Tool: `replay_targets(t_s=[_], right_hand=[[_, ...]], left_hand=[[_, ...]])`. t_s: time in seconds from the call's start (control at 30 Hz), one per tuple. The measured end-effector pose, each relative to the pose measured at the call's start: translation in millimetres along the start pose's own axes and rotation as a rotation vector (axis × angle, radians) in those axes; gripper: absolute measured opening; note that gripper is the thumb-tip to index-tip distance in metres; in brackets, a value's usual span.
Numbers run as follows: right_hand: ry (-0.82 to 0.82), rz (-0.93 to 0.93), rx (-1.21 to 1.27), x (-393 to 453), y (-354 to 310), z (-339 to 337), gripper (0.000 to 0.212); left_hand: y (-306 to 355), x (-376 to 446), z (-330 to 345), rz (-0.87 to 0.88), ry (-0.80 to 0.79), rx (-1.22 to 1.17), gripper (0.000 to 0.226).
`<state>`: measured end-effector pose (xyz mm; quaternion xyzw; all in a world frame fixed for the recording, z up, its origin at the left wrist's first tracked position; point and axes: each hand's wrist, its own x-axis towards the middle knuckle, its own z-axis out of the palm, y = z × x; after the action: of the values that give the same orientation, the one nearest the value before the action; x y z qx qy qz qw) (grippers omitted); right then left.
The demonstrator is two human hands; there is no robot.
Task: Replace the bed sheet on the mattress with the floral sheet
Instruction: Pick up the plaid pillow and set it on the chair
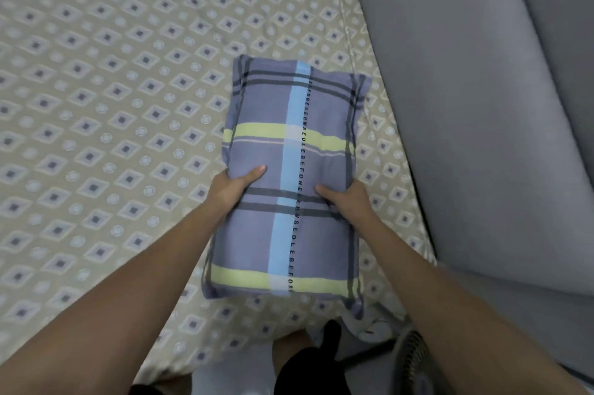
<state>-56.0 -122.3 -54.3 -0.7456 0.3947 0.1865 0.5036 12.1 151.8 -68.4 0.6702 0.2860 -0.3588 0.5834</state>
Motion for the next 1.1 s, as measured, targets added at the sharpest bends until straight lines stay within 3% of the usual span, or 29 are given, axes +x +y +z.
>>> replay_targets(t_s=[0.13,0.2,0.27,0.43,0.57,0.7,0.77,0.93,1.1], right_hand=[[0.049,-0.069,-0.102,-81,-12,-16,0.073],[0.021,-0.086,-0.075,-130,-25,-18,0.067],[-0.020,-0.142,-0.046,-181,-42,-13,0.065],[-0.095,-0.380,0.022,-292,-101,20,0.092],[-0.268,-0.570,-0.001,-352,-155,35,0.098],[-0.462,-0.766,-0.111,-399,-194,64,0.084],[-0.532,-0.866,-0.181,-428,-205,87,0.092],[-0.752,-1.056,-0.332,-521,-205,151,0.096],[-0.944,-1.189,-0.473,-623,-171,223,0.102]], left_hand=[[-1,-91,-31,0.000,-0.122,-0.017,0.060],[-2,-144,-53,0.041,-0.123,-0.050,0.054],[1,-198,-78,0.064,-0.063,-0.088,0.053],[12,-327,-157,0.215,0.126,-0.165,0.052],[10,-419,-206,0.348,0.322,-0.232,0.052],[-13,-500,-234,0.468,0.519,-0.287,0.068],[-34,-535,-242,0.508,0.668,-0.327,0.073],[-109,-624,-254,0.551,1.072,-0.422,0.074],[-202,-703,-275,0.487,1.294,-0.555,0.068]])
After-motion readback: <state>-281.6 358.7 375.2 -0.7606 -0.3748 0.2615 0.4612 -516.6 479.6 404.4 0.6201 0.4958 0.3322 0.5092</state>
